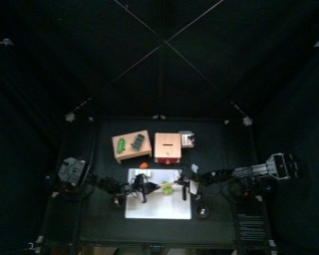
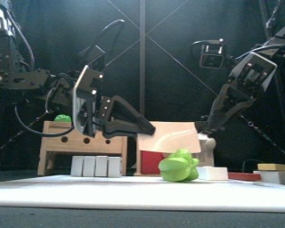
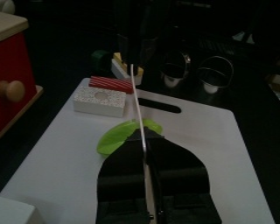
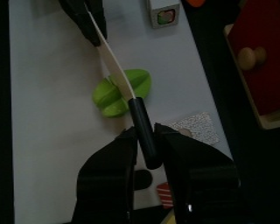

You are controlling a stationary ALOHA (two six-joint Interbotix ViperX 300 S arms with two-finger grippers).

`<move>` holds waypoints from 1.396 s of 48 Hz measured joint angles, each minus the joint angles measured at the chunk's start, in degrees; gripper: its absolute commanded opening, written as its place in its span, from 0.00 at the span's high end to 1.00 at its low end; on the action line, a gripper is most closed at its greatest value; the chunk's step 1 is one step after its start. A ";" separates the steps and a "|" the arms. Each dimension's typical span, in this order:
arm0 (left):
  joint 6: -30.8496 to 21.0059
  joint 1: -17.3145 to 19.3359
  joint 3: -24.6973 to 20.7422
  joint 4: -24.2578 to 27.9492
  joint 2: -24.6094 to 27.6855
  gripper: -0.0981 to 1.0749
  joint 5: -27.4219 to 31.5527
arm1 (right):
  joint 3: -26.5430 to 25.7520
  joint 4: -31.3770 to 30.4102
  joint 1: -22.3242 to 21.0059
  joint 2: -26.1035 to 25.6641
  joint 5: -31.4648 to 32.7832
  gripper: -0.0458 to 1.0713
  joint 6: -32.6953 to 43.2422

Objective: Cut starfruit

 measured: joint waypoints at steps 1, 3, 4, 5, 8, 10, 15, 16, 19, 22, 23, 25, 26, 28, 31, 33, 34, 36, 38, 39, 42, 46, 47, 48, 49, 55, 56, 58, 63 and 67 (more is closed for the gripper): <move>0.00 0.00 0.00 0.00 0.00 0.72 0.09 | 0.00 0.00 0.00 0.00 0.00 0.44 0.00; 0.00 0.00 0.00 -0.09 0.00 0.72 0.35 | 0.00 0.00 0.00 0.00 0.00 0.45 -0.09; 0.09 -0.09 -0.09 -0.09 0.00 0.72 0.44 | 0.00 0.00 0.00 0.00 0.00 0.44 0.00; 0.09 0.00 0.00 -0.09 0.00 0.72 0.53 | 0.00 0.00 0.00 0.00 0.00 0.45 -0.09; 0.35 0.00 0.00 -0.09 0.00 0.72 0.53 | 0.00 0.00 0.00 0.00 0.00 0.44 0.00; 0.35 0.00 0.00 -0.09 0.00 0.72 0.53 | 0.00 0.00 0.00 0.00 0.00 0.44 -0.09; 0.70 0.09 0.18 0.00 0.00 0.72 0.53 | 0.00 0.00 0.00 0.00 0.09 0.44 0.00; 0.70 0.26 0.26 -0.09 0.00 0.72 0.62 | 0.00 -0.09 0.00 0.09 0.09 0.44 -0.09; 0.79 0.62 0.35 0.26 0.00 0.72 0.53 | 0.00 0.00 0.00 0.00 0.26 0.45 0.00; 0.79 0.97 0.35 0.44 0.00 0.72 0.79 | 0.00 0.00 0.00 0.09 0.26 0.45 0.00; 0.79 1.14 0.35 0.53 0.00 0.72 0.97 | 0.00 -0.09 0.00 0.09 0.26 0.45 -0.09; 0.79 1.23 0.35 0.53 0.00 0.72 1.14 | 0.00 0.00 0.00 0.18 0.44 0.45 0.00; 0.79 1.23 0.35 0.62 0.00 0.72 1.23 | 0.00 0.00 0.00 0.18 0.53 0.45 0.00; 0.79 1.32 0.35 0.62 0.00 0.72 1.41 | 0.00 0.00 0.00 0.35 0.62 0.45 0.00; 0.79 1.32 0.35 0.62 0.00 0.72 1.67 | 0.00 0.00 0.00 0.62 0.62 0.45 0.00; 0.88 1.32 0.35 0.62 0.00 0.72 1.85 | -0.09 0.00 0.09 0.97 0.62 0.45 0.00; 0.97 1.32 0.35 0.62 0.00 0.72 2.02 | 0.00 -0.09 0.09 1.14 0.62 0.45 0.09; 0.97 1.32 0.44 0.70 0.00 0.72 2.20 | 0.00 0.00 0.35 1.58 0.62 0.45 0.18; 1.05 1.32 0.79 1.05 0.00 0.72 2.29 | -0.18 0.35 0.62 1.93 0.62 0.45 0.18; 0.97 1.49 0.97 1.32 0.00 0.72 2.29 | -0.26 0.79 0.97 2.20 0.53 0.45 0.18; 0.97 2.02 1.67 2.11 -0.18 0.72 2.37 | -0.62 1.93 1.49 2.64 0.70 0.45 0.09; 1.05 2.64 2.20 3.25 -0.88 0.72 2.46 | -0.97 2.99 2.37 2.64 1.32 0.45 0.09; 0.97 2.81 2.37 3.60 -1.05 0.72 2.46 | -1.05 3.16 2.55 2.64 1.41 0.45 0.09; 0.97 3.08 2.55 4.04 -1.23 0.72 2.46 | -1.05 3.25 2.81 2.64 1.85 0.45 0.09; 0.97 3.34 2.64 4.66 -1.49 0.72 2.55 | -1.14 3.34 2.99 2.64 2.11 0.45 0.09; 0.97 4.83 2.90 7.03 -1.76 0.72 3.52 | -1.23 3.52 3.60 2.64 3.08 0.45 0.09; 0.88 5.10 2.81 7.47 -1.76 0.72 3.69 | -1.32 3.52 3.78 2.64 3.16 0.45 0.09; 0.88 5.45 2.72 8.09 -1.76 0.72 3.96 | -1.23 3.60 3.87 2.64 3.34 0.45 0.09; 0.88 5.54 2.11 8.44 -1.49 0.72 4.57 | -1.23 3.69 3.87 2.64 3.96 0.45 0.09; 0.88 5.62 1.49 8.53 -1.05 0.72 5.54 | -1.14 3.87 3.96 2.64 4.48 0.45 0.09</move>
